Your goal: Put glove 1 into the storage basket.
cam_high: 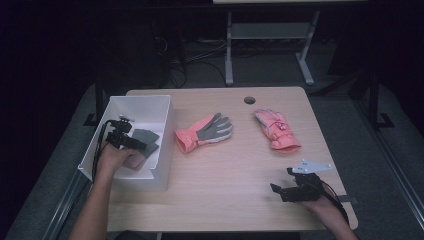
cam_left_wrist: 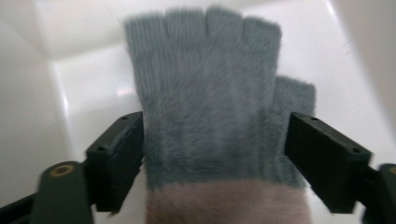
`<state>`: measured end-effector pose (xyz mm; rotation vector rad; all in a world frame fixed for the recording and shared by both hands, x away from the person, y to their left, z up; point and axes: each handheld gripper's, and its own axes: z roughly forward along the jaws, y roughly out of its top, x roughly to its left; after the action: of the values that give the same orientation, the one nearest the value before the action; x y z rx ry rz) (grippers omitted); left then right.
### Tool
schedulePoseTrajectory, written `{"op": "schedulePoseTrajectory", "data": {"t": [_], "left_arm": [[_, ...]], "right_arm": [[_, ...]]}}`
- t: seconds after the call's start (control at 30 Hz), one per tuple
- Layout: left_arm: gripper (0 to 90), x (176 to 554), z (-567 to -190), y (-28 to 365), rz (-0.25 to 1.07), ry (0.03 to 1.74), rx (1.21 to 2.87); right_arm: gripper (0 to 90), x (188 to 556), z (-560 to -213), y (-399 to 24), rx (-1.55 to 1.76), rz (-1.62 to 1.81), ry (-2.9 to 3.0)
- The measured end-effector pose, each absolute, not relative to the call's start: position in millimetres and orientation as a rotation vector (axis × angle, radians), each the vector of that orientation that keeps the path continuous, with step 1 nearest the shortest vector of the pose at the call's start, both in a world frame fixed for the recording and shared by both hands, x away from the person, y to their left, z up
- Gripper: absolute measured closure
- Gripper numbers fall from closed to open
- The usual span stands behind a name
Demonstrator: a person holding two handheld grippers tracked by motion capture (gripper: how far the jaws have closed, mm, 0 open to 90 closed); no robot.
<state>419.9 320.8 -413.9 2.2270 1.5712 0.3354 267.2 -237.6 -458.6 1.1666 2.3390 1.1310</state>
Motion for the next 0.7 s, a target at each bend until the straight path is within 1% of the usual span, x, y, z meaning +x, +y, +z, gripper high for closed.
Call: {"op": "schedulePoseTrajectory", "data": {"t": [0.03,0.17,0.2,0.37,0.57,0.7], "left_arm": [[17.5,419,-410,320,0.354,1.558,2.214],[15.8,419,-396,320,0.349,1.51,2.214],[15.1,419,-387,321,0.338,1.484,2.205],[13.6,415,-368,320,0.287,1.394,2.17],[13.3,406,-343,312,0.275,1.286,2.116],[13.3,403,-330,302,0.27,1.227,2.13]], "right_arm": [[13.4,267,-459,-238,1.166,1.132,2.338],[13.4,268,-459,-237,1.164,1.13,2.341],[13.4,267,-459,-237,1.167,1.133,2.342],[13.4,267,-459,-237,1.175,1.132,2.344],[13.4,267,-458,-236,1.174,1.13,2.344],[13.4,267,-458,-236,1.175,1.133,2.345]]}}
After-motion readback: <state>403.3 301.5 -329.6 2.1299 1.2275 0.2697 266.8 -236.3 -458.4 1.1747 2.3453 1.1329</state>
